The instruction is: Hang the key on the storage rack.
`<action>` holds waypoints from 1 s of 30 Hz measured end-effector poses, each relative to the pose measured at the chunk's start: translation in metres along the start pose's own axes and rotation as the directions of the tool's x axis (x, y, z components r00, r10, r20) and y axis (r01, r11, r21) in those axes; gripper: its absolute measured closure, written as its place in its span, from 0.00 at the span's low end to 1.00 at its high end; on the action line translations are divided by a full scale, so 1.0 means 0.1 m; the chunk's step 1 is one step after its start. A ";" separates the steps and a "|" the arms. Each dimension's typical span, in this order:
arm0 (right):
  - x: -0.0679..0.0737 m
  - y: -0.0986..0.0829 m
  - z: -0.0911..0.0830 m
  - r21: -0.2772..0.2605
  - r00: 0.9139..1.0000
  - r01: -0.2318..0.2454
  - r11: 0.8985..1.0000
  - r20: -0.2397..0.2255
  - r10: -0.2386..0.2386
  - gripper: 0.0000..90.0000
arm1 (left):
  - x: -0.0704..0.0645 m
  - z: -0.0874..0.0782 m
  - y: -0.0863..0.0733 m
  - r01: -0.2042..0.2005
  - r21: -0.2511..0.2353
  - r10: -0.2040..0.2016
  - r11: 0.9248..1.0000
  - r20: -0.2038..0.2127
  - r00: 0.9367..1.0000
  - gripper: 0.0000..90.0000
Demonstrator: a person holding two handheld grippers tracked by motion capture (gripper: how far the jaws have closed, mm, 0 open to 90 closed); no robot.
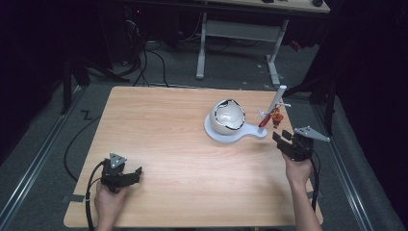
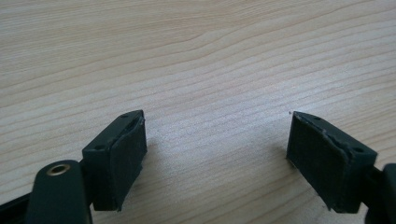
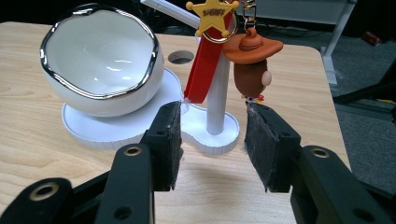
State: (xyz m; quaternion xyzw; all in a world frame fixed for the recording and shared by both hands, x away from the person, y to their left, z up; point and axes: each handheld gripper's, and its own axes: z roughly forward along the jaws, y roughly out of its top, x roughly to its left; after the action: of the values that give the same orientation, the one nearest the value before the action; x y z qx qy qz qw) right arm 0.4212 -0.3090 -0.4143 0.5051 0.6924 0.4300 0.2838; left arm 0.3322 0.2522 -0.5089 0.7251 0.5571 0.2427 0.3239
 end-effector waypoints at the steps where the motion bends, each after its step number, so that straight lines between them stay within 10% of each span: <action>1: 0.01 -0.01 -0.02 -0.003 1.000 0.001 1.000 -0.005 -0.001 0.62 | 0.00 0.00 0.00 0.000 0.000 0.000 1.000 0.000 1.000 0.23; 30: 0.18 -0.16 -0.21 -0.018 0.997 0.018 1.000 -0.068 -0.019 0.62 | 0.00 0.00 0.00 0.000 0.000 0.000 1.000 0.001 1.000 0.23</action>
State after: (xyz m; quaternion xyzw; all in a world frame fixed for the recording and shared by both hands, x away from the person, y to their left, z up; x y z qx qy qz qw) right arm 0.3907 -0.3008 -0.4175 0.4812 0.7026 0.4503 0.2683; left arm 0.3322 0.2522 -0.5089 0.7252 0.5569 0.2427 0.3241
